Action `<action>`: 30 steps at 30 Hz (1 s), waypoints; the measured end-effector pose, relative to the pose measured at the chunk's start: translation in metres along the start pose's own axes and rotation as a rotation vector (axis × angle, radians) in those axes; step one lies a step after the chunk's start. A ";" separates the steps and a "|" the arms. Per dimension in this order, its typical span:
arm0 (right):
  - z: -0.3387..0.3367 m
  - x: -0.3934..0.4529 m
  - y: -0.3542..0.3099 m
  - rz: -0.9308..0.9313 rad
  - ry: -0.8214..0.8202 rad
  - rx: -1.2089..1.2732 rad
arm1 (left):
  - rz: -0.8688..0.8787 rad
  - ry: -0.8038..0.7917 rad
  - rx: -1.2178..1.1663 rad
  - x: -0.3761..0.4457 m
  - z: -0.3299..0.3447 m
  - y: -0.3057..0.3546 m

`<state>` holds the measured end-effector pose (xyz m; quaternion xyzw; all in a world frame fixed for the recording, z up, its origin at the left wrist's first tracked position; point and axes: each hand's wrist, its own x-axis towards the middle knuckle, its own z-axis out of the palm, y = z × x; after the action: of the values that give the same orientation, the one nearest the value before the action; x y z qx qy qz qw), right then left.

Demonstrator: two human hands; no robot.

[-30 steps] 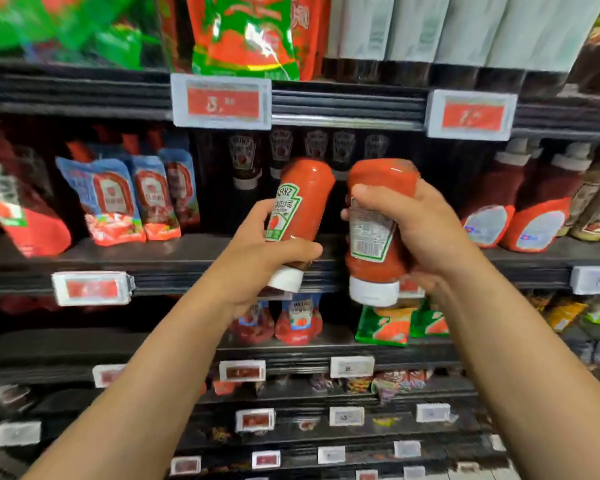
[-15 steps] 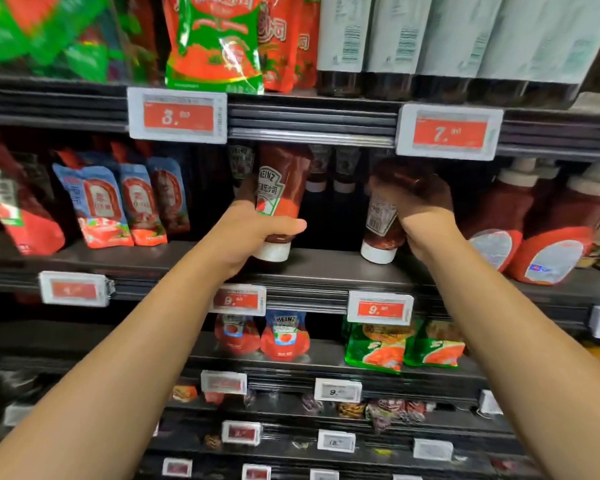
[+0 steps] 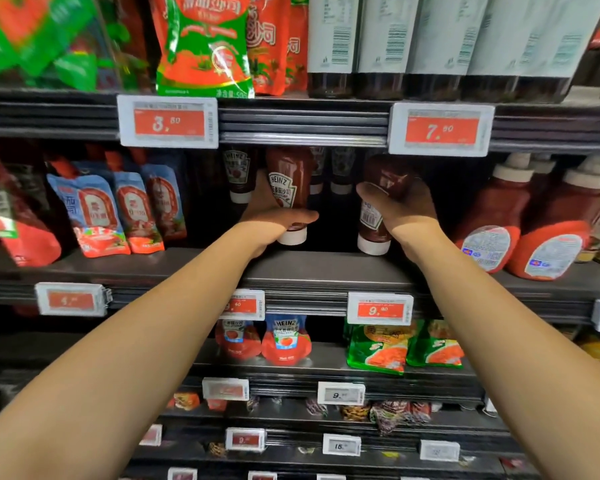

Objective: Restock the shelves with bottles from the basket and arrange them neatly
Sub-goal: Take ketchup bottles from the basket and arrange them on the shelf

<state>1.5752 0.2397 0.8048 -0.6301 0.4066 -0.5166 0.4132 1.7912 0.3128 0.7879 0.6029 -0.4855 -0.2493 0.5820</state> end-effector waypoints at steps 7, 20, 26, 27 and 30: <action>0.002 0.002 0.012 -0.032 0.024 -0.017 | 0.065 -0.068 0.050 0.016 -0.004 -0.024; 0.019 0.016 0.002 -0.035 -0.148 -0.156 | 0.040 -0.047 0.044 0.028 -0.011 -0.035; -0.009 -0.025 0.001 -0.047 -0.051 -0.413 | 0.077 -0.075 0.179 0.031 -0.024 -0.038; -0.011 -0.039 0.000 -0.103 0.004 -0.426 | 0.078 -0.065 0.183 0.032 -0.025 -0.039; 0.000 -0.066 -0.013 -0.235 0.006 -0.505 | 0.068 -0.019 0.173 0.032 -0.023 -0.039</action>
<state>1.5675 0.3057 0.7959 -0.7546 0.4479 -0.4449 0.1792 1.8357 0.2899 0.7637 0.6316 -0.5311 -0.1923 0.5311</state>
